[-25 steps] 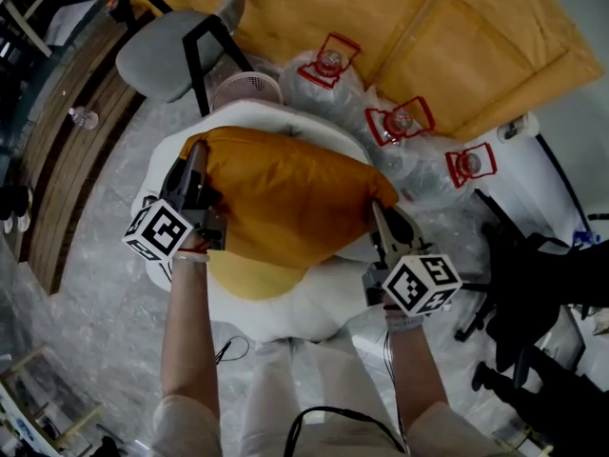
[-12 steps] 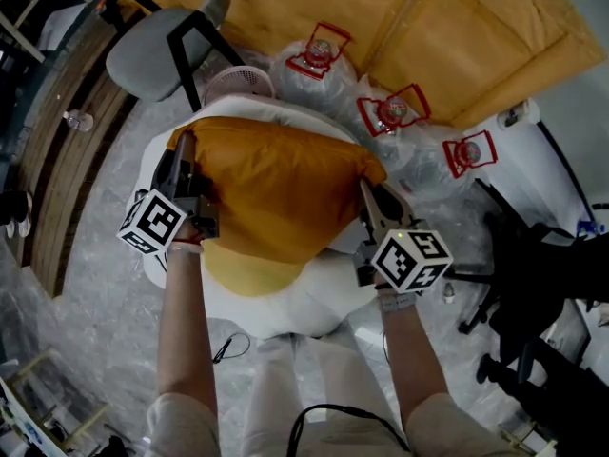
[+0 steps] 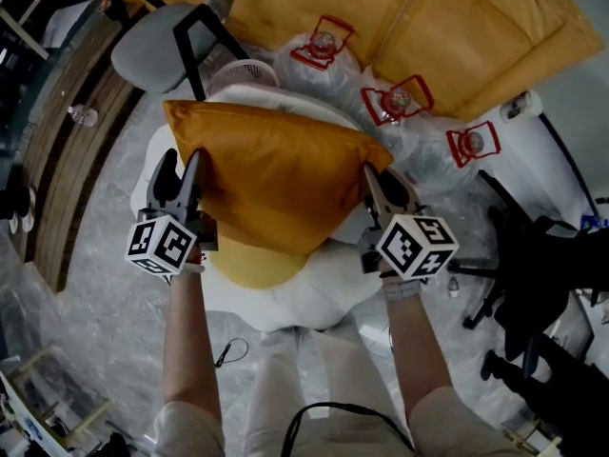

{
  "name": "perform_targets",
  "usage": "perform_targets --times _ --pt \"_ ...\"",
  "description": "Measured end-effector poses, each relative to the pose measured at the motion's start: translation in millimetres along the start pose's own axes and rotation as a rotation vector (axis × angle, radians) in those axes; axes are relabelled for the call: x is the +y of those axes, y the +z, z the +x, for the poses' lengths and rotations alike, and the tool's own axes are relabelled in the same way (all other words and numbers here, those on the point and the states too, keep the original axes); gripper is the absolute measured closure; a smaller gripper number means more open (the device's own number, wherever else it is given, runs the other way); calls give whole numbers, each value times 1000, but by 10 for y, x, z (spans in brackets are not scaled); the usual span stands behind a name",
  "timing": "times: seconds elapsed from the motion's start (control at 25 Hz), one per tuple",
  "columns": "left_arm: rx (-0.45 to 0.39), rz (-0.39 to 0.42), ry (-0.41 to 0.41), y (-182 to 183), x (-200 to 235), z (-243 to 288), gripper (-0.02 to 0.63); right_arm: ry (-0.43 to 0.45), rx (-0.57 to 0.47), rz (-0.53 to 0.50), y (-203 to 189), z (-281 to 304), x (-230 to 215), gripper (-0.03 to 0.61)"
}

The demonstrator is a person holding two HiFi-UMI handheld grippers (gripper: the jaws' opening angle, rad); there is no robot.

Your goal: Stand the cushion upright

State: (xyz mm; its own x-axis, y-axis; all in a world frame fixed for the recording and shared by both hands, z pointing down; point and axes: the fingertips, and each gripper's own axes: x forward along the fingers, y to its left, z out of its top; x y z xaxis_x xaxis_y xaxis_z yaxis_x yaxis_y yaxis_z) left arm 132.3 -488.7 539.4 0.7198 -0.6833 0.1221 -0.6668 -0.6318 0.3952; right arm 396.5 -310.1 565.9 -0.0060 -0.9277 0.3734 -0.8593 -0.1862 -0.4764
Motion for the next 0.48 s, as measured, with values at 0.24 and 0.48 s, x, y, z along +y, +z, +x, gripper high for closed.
perform_targets --times 0.24,0.48 --pt "11 29 -19 -68 -113 -301 333 -4 -27 -1 36 -101 -43 371" --pt "81 67 -52 -228 -134 -588 333 -9 -53 -80 76 -308 67 327"
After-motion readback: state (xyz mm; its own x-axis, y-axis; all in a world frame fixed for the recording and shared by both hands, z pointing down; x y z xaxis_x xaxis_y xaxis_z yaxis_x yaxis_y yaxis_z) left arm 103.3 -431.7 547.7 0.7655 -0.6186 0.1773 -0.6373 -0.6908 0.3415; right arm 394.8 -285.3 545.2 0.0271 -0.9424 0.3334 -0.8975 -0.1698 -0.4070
